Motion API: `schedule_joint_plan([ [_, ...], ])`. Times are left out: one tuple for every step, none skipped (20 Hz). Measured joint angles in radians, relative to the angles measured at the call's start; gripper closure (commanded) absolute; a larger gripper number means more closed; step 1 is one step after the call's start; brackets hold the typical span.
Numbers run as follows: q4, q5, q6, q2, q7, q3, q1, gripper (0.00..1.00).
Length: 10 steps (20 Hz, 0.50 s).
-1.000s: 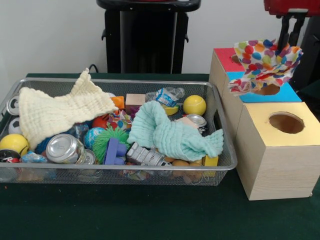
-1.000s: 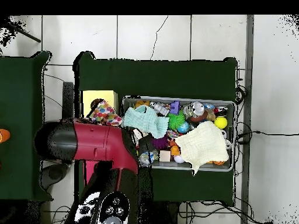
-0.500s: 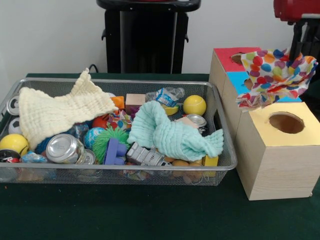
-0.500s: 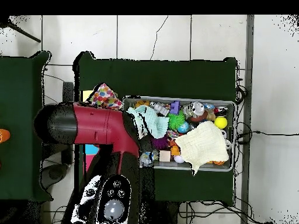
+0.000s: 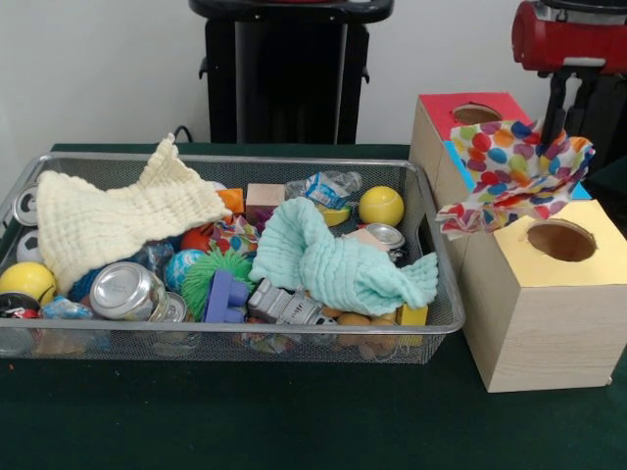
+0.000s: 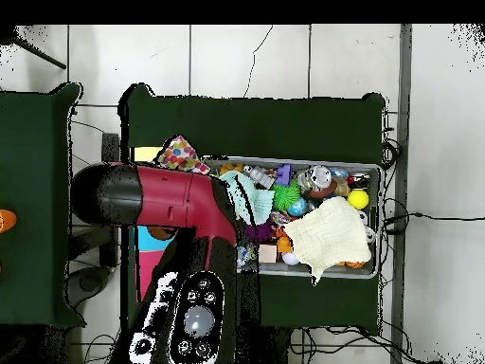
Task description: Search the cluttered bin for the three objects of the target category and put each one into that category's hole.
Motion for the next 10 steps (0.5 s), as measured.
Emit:
schedule_joint_plan([
  [0.0, 0.0, -0.005, 0.002, 0.0, 0.0, -0.002, 1.0],
  [0.001, 0.0, -0.025, 0.009, 0.0, 0.0, -0.007, 1.0],
  [0.001, 0.0, -0.037, 0.013, 0.0, 0.0, -0.009, 1.0],
  [0.001, 0.0, -0.039, 0.014, 0.0, 0.0, -0.009, 1.0],
  [0.001, 0.0, -0.052, 0.017, 0.0, 0.0, -0.011, 1.0],
  [0.001, 0.0, -0.065, 0.021, 0.0, 0.0, -0.011, 1.0],
  [0.001, 0.0, -0.075, 0.024, 0.0, 0.0, -0.011, 1.0],
  [0.001, 0.0, -0.092, 0.032, 0.0, 0.0, -0.011, 1.0],
  [0.001, 0.0, -0.098, 0.036, 0.0, 0.0, -0.011, 1.0],
  [0.001, 0.0, -0.1, 0.039, 0.0, 0.0, -0.011, 1.0],
])
